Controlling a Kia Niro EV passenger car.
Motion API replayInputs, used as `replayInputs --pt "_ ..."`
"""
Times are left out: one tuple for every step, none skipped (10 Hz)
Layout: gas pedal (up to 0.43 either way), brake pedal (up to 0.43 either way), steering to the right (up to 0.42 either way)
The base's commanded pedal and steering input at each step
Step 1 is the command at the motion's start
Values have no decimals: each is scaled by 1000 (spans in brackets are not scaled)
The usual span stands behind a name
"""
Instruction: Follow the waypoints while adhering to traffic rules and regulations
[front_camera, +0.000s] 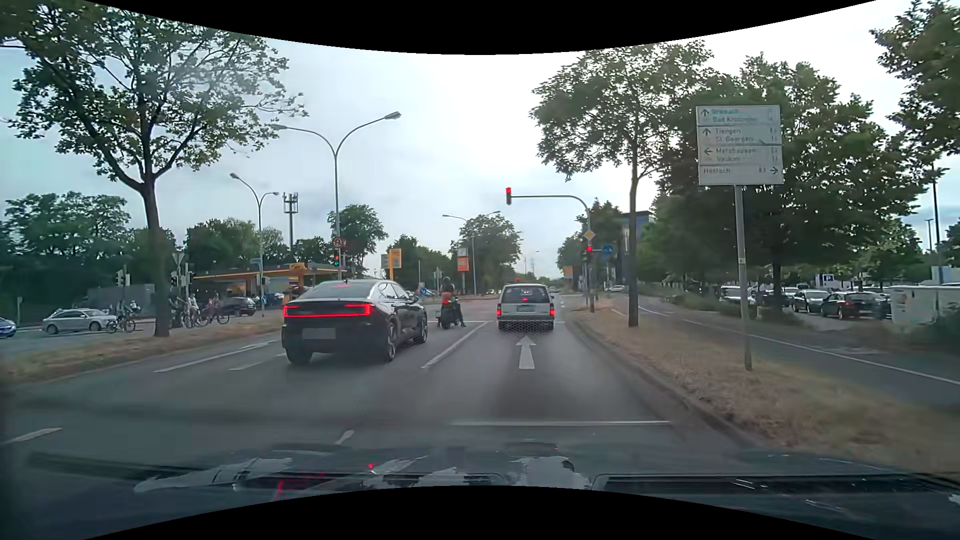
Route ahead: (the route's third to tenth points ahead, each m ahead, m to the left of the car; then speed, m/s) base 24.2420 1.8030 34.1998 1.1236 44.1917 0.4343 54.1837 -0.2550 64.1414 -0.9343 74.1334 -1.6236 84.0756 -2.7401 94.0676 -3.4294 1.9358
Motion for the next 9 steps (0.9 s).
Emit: replayInputs --pt "0 0 14" --pt "0 0 14" --pt "0 0 14" --pt "0 0 14" --pt "0 0 14" --pt "0 0 14" --pt "0 0 14" --pt "0 0 14" --pt "0 0 15"
